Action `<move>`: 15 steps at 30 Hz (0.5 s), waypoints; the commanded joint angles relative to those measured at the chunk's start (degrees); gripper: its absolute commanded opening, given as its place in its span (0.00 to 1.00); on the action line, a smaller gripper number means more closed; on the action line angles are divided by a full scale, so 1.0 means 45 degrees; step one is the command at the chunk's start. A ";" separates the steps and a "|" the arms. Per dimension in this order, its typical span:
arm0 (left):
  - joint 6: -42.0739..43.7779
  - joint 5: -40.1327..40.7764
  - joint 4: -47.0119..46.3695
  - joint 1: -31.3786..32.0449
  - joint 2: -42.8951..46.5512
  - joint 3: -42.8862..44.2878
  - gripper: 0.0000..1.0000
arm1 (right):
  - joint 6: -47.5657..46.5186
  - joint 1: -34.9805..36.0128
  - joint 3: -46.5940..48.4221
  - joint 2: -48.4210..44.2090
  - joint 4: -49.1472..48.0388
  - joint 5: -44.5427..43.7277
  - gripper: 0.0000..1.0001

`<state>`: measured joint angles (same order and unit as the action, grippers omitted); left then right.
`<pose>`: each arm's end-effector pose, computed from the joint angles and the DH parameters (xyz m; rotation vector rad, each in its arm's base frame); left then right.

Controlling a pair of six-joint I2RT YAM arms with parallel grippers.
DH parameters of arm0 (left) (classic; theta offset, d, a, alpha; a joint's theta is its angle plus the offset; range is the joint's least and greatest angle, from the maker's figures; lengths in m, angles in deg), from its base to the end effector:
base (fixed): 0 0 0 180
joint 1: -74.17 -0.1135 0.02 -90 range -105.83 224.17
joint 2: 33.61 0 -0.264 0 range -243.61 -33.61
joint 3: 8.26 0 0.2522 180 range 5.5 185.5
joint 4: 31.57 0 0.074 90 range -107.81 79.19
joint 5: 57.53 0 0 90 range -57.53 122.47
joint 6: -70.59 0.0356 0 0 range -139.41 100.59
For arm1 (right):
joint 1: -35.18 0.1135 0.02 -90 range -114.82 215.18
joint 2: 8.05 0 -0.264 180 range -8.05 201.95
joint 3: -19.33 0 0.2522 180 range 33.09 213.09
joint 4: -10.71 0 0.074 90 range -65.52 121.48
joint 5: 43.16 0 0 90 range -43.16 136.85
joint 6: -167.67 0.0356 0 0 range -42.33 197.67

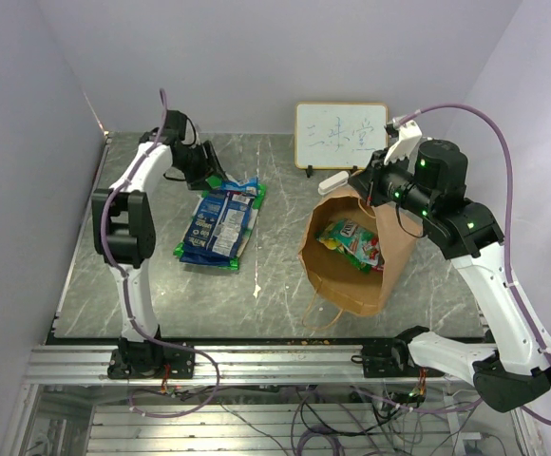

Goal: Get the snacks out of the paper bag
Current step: Place the snack at the center of the board.

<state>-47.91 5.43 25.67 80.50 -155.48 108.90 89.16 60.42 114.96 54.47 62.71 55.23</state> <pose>0.4559 -0.0669 0.2237 -0.3599 2.6804 -0.8212 0.1902 0.0954 0.4501 -0.3324 1.9095 0.5706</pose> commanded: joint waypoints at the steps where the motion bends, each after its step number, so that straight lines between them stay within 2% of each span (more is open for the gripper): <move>1: 0.0323 0.1896 0.0347 -0.0098 0.2407 -0.0262 0.69 | 0.0001 0.0090 -0.0046 -0.0086 -0.0150 0.0146 0.00; 4: 0.0288 0.1611 -0.0184 -0.0069 0.3739 -0.1392 0.70 | -0.0050 0.0091 0.0049 -0.0076 -0.0079 0.0164 0.00; 9: -0.0174 0.0814 -0.2070 0.0420 0.6624 -0.4688 0.74 | 0.0006 0.0090 -0.0033 -0.0055 -0.0224 0.0279 0.00; 11: -0.0317 0.0978 -0.2392 0.0858 0.7815 -0.5504 0.74 | 0.0042 0.0095 -0.0028 -0.0013 -0.0244 0.0273 0.00; 15: -0.1207 0.1601 -0.3654 0.2591 0.9722 -0.7007 0.75 | 0.0057 0.0096 -0.0026 0.0049 -0.0324 0.0428 0.00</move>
<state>-49.52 10.91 17.10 85.77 -118.52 81.88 89.22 60.42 114.96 54.51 62.69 56.04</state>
